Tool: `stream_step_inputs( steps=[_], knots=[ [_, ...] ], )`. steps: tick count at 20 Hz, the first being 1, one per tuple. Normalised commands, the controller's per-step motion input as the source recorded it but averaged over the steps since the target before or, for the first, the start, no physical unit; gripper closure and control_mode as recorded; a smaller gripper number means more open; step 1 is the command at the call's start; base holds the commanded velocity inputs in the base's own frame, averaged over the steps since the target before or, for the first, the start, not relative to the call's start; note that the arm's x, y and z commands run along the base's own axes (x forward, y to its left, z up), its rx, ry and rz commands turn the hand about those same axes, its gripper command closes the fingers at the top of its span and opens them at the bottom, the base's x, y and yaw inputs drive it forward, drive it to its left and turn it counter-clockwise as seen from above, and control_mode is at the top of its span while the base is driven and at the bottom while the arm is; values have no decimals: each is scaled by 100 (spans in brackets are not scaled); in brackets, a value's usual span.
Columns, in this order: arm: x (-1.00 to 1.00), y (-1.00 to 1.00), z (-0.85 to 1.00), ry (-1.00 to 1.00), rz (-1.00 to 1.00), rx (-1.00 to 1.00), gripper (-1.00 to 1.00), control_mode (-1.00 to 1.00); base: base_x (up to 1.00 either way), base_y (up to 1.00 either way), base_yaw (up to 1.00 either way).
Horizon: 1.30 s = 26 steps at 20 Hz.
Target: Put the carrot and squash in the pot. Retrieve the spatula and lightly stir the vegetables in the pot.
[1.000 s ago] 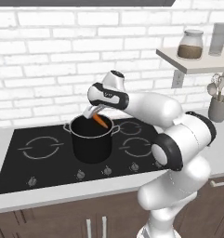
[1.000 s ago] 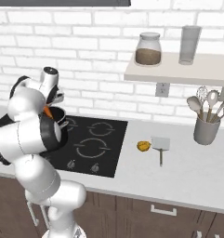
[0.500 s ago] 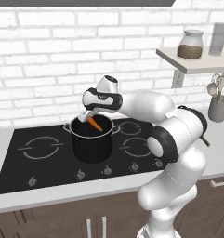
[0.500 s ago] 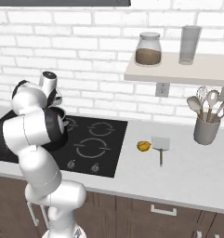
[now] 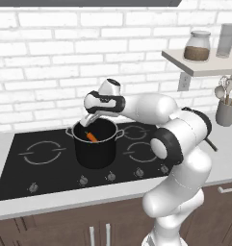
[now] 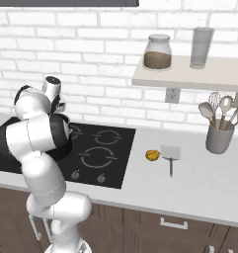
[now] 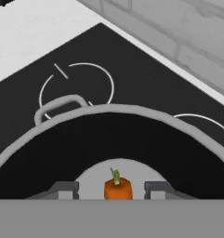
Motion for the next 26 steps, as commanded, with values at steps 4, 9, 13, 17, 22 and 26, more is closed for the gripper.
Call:
stream_step_inputs(
  steps=[4,9,13,17,22,26],
  knots=[
    [-17,-14,26,-3,0,2,-100,-100,0,0,0],
    [-54,-52,72,-14,0,0,-100,-100,0,0,0],
    [-82,-76,12,-8,0,-1,-100,-100,0,0,0],
    [-92,-93,0,-8,0,-2,-100,-100,0,0,0],
    [-66,-100,0,-4,0,-6,-100,-100,0,0,0],
    [-37,-100,0,0,-3,-10,-100,-100,0,0,0]
  ],
)
